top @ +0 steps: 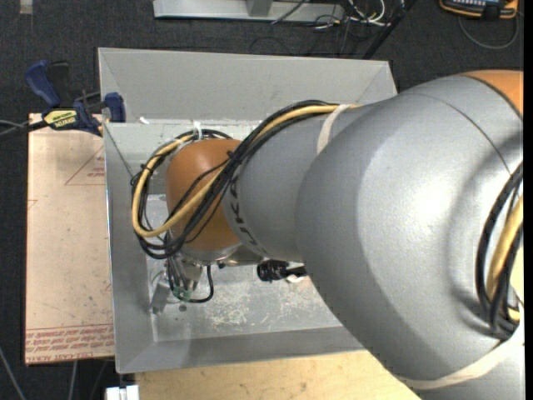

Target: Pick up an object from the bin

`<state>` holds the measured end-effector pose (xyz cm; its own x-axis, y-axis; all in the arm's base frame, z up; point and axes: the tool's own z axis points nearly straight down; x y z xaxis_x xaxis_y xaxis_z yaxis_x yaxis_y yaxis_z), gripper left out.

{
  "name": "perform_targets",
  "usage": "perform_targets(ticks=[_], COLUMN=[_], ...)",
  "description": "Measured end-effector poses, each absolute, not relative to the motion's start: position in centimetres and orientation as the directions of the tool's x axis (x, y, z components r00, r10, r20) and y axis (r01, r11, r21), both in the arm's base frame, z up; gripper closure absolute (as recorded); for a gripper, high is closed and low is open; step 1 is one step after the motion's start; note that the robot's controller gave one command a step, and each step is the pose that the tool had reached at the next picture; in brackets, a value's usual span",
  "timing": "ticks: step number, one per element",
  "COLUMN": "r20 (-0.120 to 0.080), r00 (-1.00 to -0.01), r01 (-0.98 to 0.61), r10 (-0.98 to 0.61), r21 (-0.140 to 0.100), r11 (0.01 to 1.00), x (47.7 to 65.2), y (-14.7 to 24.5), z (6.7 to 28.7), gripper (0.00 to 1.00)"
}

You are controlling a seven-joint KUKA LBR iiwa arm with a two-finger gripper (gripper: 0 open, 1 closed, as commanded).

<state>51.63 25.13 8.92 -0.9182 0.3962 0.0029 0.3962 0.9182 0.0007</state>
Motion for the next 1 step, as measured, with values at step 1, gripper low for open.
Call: perform_targets(ticks=[1], r20=[-0.001], r00=[-0.919], r01=[0.395], r10=[0.395], r21=[0.005], r11=[0.919], x=[51.77], y=[25.21], z=[10.47], gripper=[1.00])
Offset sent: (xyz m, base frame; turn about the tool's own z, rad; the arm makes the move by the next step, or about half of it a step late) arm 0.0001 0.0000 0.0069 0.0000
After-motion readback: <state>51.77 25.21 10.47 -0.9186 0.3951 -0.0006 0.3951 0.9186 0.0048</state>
